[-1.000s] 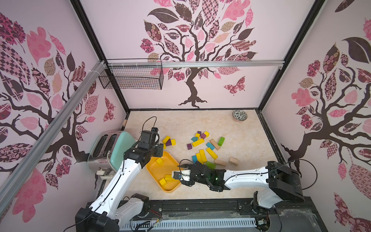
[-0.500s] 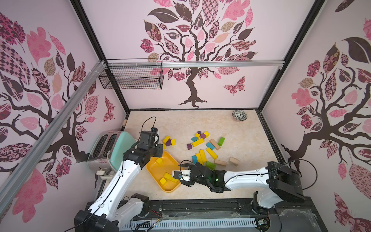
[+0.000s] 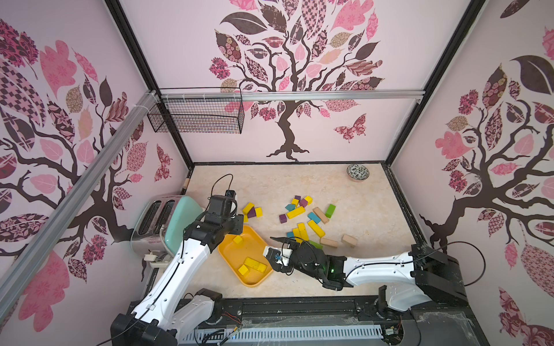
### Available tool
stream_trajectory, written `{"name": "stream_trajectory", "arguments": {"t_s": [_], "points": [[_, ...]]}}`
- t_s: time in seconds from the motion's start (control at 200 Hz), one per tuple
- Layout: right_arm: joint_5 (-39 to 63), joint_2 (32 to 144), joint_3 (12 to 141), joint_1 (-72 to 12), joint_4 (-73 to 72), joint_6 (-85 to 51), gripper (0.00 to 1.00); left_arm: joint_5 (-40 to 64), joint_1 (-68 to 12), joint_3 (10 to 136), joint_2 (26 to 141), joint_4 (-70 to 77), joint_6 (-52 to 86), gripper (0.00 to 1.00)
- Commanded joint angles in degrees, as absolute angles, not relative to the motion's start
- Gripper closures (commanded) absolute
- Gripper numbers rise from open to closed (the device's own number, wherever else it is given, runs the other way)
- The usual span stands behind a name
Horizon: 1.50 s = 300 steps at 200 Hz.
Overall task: Pick out the yellow building blocks
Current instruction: Place the building block in the storage box, then pick up the building block from the center of the board.
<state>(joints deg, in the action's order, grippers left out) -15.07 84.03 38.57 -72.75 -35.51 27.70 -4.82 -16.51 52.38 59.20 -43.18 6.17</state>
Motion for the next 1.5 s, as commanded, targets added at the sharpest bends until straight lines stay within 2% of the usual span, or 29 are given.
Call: {"name": "stream_trajectory", "arguments": {"t_s": [0.0, 0.825, 1.496], "points": [[-17.22, 82.85, 37.56, -73.03, -38.17, 28.56, 0.32, -4.13, -16.3, 51.94, 59.84, -42.63, 6.39, 0.45], [-17.18, 79.64, 28.03, -72.1, -46.53, 26.55, 0.3, -4.68, -16.32, 52.19, 62.72, -40.08, 8.37, 0.45], [-17.06, 69.11, 22.86, -66.85, -47.7, 16.2, 0.28, -1.84, -16.0, 66.03, 77.1, -35.61, 11.91, 0.43]]}}
